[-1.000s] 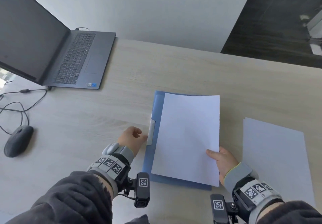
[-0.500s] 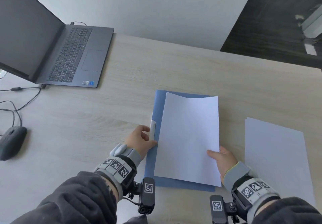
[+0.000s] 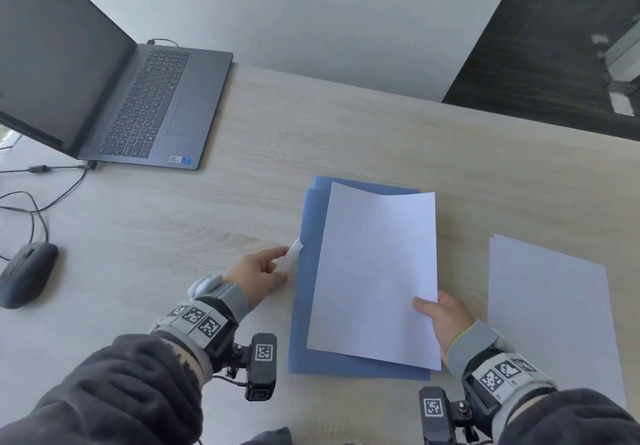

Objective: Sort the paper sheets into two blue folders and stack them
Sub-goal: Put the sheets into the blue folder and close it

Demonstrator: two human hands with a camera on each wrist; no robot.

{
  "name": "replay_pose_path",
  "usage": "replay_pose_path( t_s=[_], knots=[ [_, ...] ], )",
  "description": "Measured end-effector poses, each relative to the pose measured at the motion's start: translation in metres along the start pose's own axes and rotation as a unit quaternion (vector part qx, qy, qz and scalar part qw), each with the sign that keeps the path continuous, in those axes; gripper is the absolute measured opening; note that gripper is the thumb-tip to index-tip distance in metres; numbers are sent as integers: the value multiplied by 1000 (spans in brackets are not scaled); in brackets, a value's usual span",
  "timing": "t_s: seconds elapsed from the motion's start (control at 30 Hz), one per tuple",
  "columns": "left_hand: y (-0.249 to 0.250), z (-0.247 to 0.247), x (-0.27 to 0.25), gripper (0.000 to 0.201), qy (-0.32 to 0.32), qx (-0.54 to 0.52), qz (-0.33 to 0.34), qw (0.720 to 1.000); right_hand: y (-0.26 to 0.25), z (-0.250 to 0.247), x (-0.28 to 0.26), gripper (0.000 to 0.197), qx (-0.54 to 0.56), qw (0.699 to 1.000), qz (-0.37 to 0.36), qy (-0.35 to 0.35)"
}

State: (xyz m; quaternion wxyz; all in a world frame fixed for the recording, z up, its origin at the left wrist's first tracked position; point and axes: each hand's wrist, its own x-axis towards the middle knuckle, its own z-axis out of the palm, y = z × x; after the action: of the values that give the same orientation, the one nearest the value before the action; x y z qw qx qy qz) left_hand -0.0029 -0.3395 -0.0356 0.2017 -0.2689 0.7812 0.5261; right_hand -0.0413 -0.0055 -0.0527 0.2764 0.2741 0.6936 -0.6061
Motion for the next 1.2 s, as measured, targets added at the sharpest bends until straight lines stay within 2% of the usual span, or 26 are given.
replay_pose_path(
  t_s=[0.07,0.23,0.33,0.4,0.47,0.53,0.6,0.67,0.77,0.87,0.93,1.03,1.2],
  knots=[
    [1,-14,3,37,25,13,-12,1000,1,0,1,17,-7,1000,-5,1],
    [10,-40,8,18,151,-14,0,988,1,0,1,16,-12,1000,-12,-2],
    [15,-38,3,30,206,40,12,978,2,0,0,17,-12,1000,-19,-7],
    [17,-28,-7,35,231,123,75,962,2,1,1,18,-15,1000,-20,-8],
    [18,-9,-23,29,186,168,139,958,1,1,2,18,-17,1000,-18,-11],
    [12,15,-39,27,100,205,184,956,1,1,3,17,-33,999,-17,-11],
    [5,38,-52,43,22,239,205,949,0,-3,4,17,-48,999,-18,-11],
    [-3,57,-62,65,-25,273,187,943,-1,-10,4,16,-49,998,-25,-4],
    [-13,73,-67,94,-34,357,168,918,-7,-28,-1,17,-17,999,-32,22],
    [-17,88,-74,124,-57,462,143,873,-7,-59,-4,20,32,997,-25,62],
    [-18,95,-77,133,-60,511,136,847,-2,-79,-2,20,54,995,-23,81],
    [-16,98,-76,129,-39,521,128,843,5,-102,4,22,97,992,-17,83],
    [-2,91,-90,102,-16,495,105,863,1,-124,-11,10,118,989,-11,93]
  ],
)
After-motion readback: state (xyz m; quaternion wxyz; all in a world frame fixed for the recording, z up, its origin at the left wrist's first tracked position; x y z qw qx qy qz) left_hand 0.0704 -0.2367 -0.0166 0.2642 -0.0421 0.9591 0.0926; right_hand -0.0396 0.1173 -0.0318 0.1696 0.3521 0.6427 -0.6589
